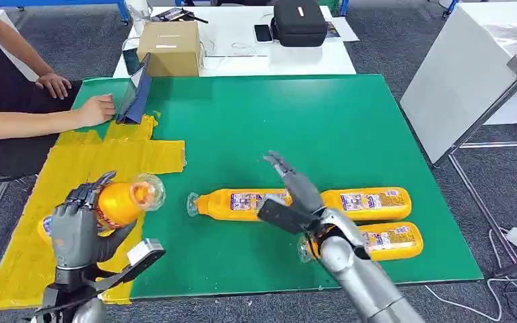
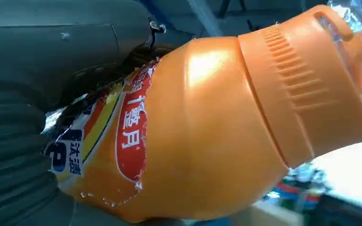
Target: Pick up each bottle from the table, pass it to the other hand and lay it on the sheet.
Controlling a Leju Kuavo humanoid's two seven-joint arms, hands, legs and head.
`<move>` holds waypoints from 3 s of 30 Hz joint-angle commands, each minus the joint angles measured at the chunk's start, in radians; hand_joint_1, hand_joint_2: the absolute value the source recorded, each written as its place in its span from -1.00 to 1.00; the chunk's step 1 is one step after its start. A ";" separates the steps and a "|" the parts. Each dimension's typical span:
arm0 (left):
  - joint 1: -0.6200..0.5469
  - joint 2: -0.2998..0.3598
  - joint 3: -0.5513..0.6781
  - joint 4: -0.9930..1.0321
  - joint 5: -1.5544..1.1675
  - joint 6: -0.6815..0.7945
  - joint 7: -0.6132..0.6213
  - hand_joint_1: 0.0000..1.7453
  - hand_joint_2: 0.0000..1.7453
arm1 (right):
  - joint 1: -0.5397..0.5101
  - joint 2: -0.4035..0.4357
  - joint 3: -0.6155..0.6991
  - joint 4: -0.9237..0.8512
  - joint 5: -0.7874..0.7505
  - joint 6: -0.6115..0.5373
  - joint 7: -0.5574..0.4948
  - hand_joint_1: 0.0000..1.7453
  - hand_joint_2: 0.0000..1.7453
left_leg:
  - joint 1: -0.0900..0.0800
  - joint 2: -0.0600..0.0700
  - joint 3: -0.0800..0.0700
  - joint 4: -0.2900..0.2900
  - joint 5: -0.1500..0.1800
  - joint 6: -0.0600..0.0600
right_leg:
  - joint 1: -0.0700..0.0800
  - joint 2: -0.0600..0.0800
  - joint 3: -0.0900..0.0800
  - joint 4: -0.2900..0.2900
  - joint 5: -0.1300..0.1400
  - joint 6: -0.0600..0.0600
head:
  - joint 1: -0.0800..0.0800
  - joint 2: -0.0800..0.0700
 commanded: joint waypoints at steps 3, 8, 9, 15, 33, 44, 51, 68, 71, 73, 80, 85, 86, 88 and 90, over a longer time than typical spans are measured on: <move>-0.115 0.206 -0.132 0.296 -0.052 -0.188 0.082 1.00 1.00 | -0.208 -0.020 -0.003 0.342 0.002 0.041 0.037 -1.00 1.00 | 0.000 -0.001 0.005 -0.002 -0.001 -0.001 | 0.000 0.001 0.005 -0.001 -0.002 -0.002 | 0.000 0.000; -0.173 0.272 -0.157 0.464 -0.018 -0.238 0.068 1.00 1.00 | -0.284 0.015 0.019 0.476 -0.003 0.066 0.017 -1.00 1.00 | 0.000 0.001 0.007 -0.003 -0.001 -0.003 | 0.000 0.003 0.005 0.000 -0.001 -0.004 | 0.000 0.000; -0.178 0.298 -0.180 0.482 -0.018 -0.304 0.066 1.00 1.00 | -0.295 0.020 0.036 0.500 -0.002 0.072 0.012 -1.00 1.00 | 0.001 0.001 0.004 -0.002 -0.001 -0.002 | 0.000 0.003 0.003 0.000 -0.001 -0.003 | 0.000 0.000; -0.244 0.504 -0.246 0.654 0.151 -0.484 -0.081 1.00 1.00 | -0.383 0.088 0.112 0.628 -0.029 0.154 -0.035 -1.00 1.00 | 0.001 0.004 0.004 -0.001 -0.001 -0.003 | 0.001 0.006 0.002 0.001 -0.001 -0.003 | 0.000 0.000; -0.158 0.546 -0.210 0.538 0.474 -0.567 -0.233 -1.00 -1.00 | -0.452 0.197 0.409 0.711 0.015 0.274 0.018 -1.00 1.00 | 0.002 0.007 0.007 -0.001 -0.001 -0.005 | 0.002 0.009 0.003 0.004 -0.002 -0.005 | 0.000 0.000; -0.185 0.149 0.088 0.333 1.036 -0.732 -0.483 -1.00 -1.00 | -0.433 0.140 0.609 0.864 0.160 0.304 0.141 1.00 1.00 | 0.003 -0.010 0.005 -0.001 0.001 -0.003 | 0.002 -0.006 0.005 0.001 -0.004 -0.005 | 0.001 0.000; -0.182 0.080 0.207 0.280 1.230 -0.856 -0.503 -1.00 -1.00 | -0.423 0.134 0.607 0.858 0.175 0.281 0.168 1.00 1.00 | 0.002 -0.008 0.006 -0.001 0.000 -0.004 | 0.002 -0.004 0.007 -0.001 -0.003 -0.005 | 0.000 0.000; 0.004 -0.066 0.234 0.039 1.679 -1.051 -0.259 -1.00 1.00 | 0.051 0.191 0.026 0.044 -0.165 -0.124 -0.139 1.00 1.00 | 0.003 -0.007 0.006 0.000 -0.004 -0.004 | 0.003 -0.004 0.008 0.001 -0.008 -0.005 | 0.000 0.000; 0.029 -0.062 0.181 0.007 1.641 -1.036 -0.274 -1.00 1.00 | 0.071 0.213 0.079 0.018 -0.151 -0.101 -0.157 1.00 1.00 | 0.003 -0.007 0.005 0.001 -0.005 -0.005 | 0.003 -0.003 0.006 0.002 -0.009 -0.006 | 0.000 0.000; 0.043 -0.055 0.155 0.001 1.637 -1.042 -0.275 -1.00 1.00 | 0.071 0.221 0.111 0.021 -0.142 -0.090 -0.158 1.00 1.00 | 0.003 -0.005 0.005 0.001 -0.007 -0.005 | 0.003 -0.001 0.006 0.002 -0.009 -0.007 | 0.000 0.000; 0.063 -0.039 0.052 -0.039 1.520 -1.016 -0.329 -1.00 1.00 | 0.028 0.259 0.230 0.117 -0.119 -0.042 -0.138 1.00 1.00 | 0.003 -0.005 0.001 0.000 -0.004 -0.005 | 0.003 -0.002 0.001 0.000 -0.007 -0.005 | 0.000 0.000; 0.065 -0.041 0.039 -0.042 1.512 -1.013 -0.328 -1.00 1.00 | 0.027 0.266 0.238 0.127 -0.120 -0.041 -0.138 1.00 1.00 | 0.003 -0.005 0.001 -0.001 -0.004 -0.005 | 0.002 -0.002 0.002 0.000 -0.006 -0.004 | 0.000 0.000; 0.065 -0.039 0.039 -0.041 1.512 -1.013 -0.328 -1.00 1.00 | 0.025 0.263 0.238 0.128 -0.120 -0.040 -0.138 1.00 1.00 | 0.003 -0.005 0.004 -0.001 -0.005 -0.005 | 0.002 -0.001 0.005 0.000 -0.008 -0.005 | 0.000 0.000; 0.065 -0.039 0.039 -0.041 1.512 -1.013 -0.328 -1.00 1.00 | 0.025 0.263 0.238 0.128 -0.120 -0.040 -0.138 1.00 1.00 | 0.003 -0.006 0.004 -0.001 -0.005 -0.005 | 0.002 -0.002 0.005 0.000 -0.008 -0.005 | 0.000 0.000; 0.068 -0.029 0.008 -0.039 1.506 -1.028 -0.328 -1.00 1.00 | 0.016 0.269 0.254 0.146 -0.118 -0.031 -0.134 1.00 1.00 | 0.003 -0.005 0.004 -0.001 -0.005 -0.005 | 0.002 -0.001 0.005 0.000 -0.007 -0.005 | 0.000 0.000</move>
